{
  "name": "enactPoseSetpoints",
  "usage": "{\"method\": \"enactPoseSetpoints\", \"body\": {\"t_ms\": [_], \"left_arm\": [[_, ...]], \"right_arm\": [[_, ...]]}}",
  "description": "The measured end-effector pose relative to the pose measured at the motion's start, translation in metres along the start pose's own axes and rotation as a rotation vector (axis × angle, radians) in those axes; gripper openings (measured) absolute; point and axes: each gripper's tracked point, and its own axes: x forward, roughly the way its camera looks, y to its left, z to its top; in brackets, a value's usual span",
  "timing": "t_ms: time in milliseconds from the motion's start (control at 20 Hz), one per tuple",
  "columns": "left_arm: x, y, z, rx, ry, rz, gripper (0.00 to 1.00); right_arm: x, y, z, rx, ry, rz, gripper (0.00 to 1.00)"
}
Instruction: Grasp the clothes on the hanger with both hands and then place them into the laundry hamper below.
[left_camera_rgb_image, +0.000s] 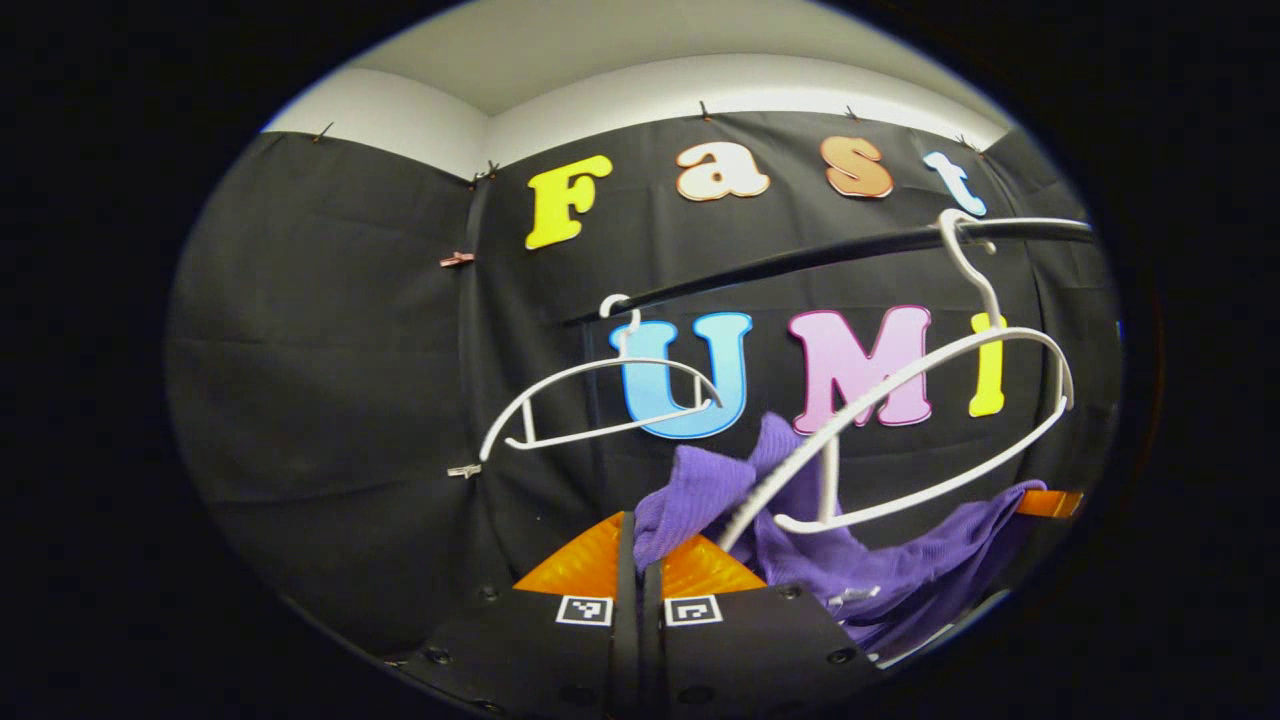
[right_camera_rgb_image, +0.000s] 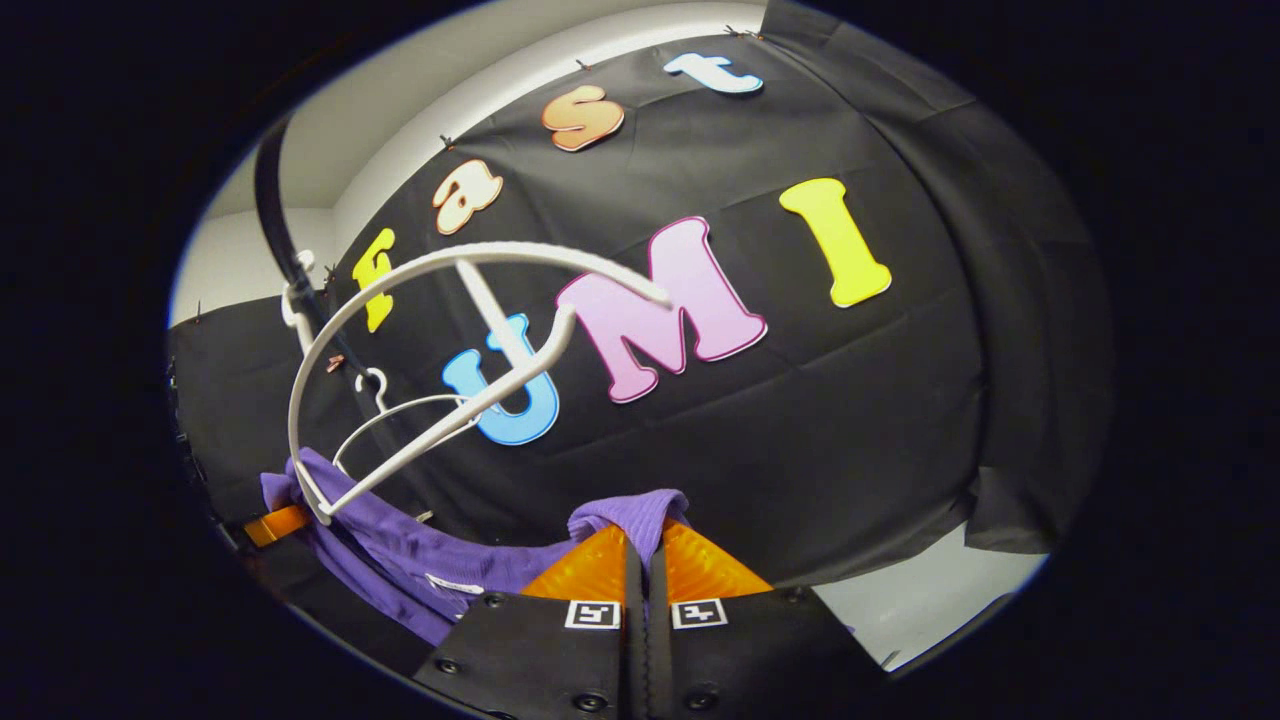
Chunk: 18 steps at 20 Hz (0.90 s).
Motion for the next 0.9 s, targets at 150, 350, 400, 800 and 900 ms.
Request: {"method": "enactPoseSetpoints", "body": {"t_ms": [150,350,400,800,900], "left_arm": [[0.001,0.009,-0.035,-0.020,0.066,-0.008,0.05],[-0.010,-0.007,-0.094,0.006,0.151,-0.059,0.05],[-0.013,-0.013,-0.105,0.012,0.172,-0.073,0.05],[-0.046,-0.087,-0.119,0.000,0.222,-0.257,0.05],[-0.057,-0.109,-0.107,-0.008,0.203,-0.317,0.05]], "right_arm": [[-0.009,0.016,-0.015,-0.011,0.026,0.031,0.04],[-0.028,0.027,-0.039,-0.039,0.063,0.050,0.04],[-0.032,0.030,-0.043,-0.043,0.072,0.054,0.04],[-0.054,0.070,-0.066,-0.068,0.108,0.122,0.04],[-0.063,0.090,-0.062,-0.079,0.098,0.160,0.04]]}}
